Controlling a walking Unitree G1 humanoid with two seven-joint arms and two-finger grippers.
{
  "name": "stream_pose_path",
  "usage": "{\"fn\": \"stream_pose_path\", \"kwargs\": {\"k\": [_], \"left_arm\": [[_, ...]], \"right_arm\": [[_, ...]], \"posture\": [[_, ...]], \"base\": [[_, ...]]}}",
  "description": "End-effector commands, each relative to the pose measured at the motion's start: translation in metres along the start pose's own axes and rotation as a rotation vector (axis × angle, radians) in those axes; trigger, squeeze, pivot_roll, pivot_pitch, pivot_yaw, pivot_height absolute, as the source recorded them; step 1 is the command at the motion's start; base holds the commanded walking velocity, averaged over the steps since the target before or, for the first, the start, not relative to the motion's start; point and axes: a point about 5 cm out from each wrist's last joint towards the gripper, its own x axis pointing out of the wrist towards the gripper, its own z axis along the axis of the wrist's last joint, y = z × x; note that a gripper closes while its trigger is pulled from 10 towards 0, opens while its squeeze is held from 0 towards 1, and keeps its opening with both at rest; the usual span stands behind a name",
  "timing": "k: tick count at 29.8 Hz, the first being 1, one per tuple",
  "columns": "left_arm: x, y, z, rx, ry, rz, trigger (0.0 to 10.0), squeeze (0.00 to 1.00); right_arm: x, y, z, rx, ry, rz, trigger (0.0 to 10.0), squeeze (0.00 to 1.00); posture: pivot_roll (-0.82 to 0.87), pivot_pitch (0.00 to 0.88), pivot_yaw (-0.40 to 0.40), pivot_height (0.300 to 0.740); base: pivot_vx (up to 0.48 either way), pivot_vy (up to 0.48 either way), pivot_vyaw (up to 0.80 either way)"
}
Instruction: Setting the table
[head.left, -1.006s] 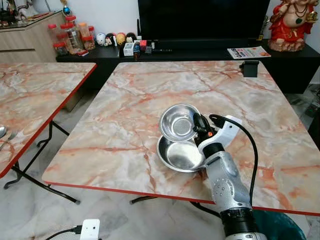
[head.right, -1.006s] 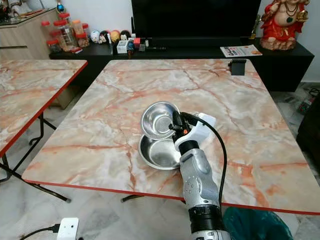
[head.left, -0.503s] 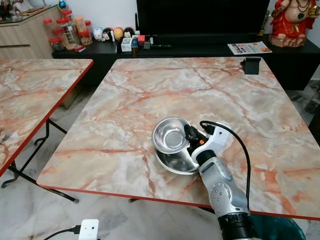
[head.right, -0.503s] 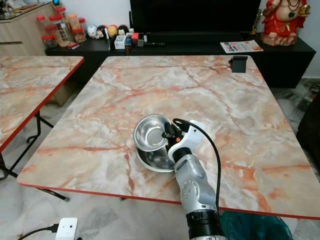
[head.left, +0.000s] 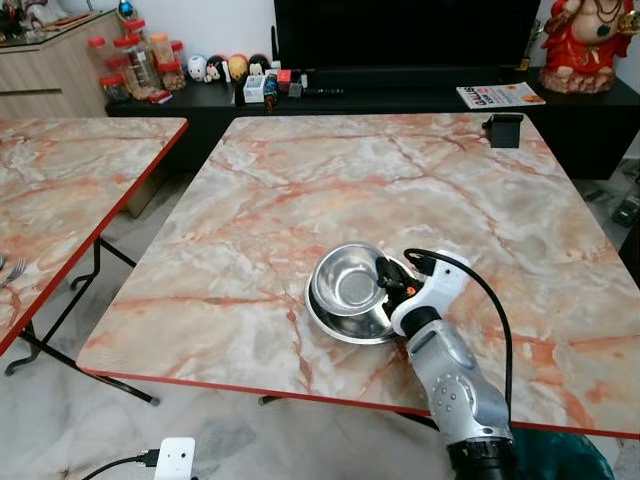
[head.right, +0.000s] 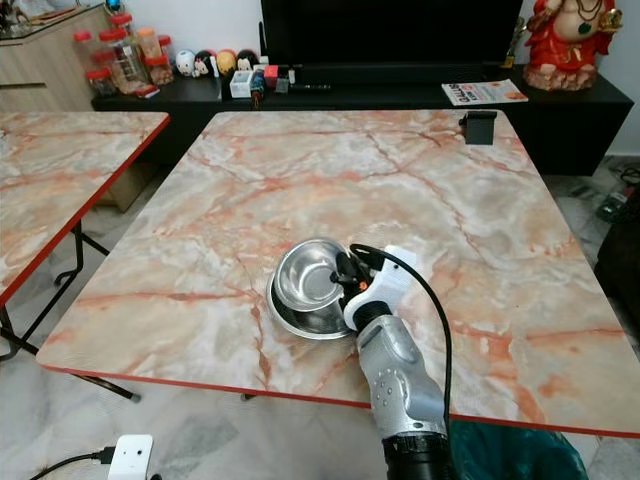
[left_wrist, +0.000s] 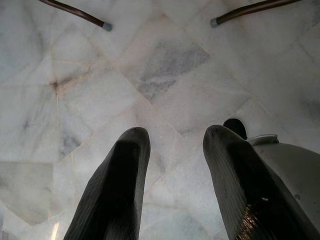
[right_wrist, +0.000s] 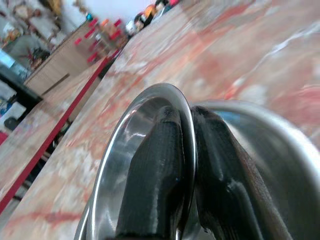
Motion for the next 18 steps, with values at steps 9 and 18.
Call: {"fn": "stream_pose_path", "kwargs": {"k": [9,18], "left_arm": [[0.001,0.001,0.006,0.015,-0.016,-0.009,10.0,0.0],[0.002,0.001,0.006,0.017,-0.017,-0.011,10.0,0.0]], "right_arm": [[-0.005,0.005,0.001,0.01,0.005,-0.003,10.0,0.0],[-0.009,0.006,-0.009,0.009,0.063,-0.009,10.0,0.04]], "posture": [[-0.01,0.043,0.096,0.74],[0.0,0.047,0.097,0.74]], "base": [[0.0,0.0,0.0],[0.0,0.0,0.0]]}}
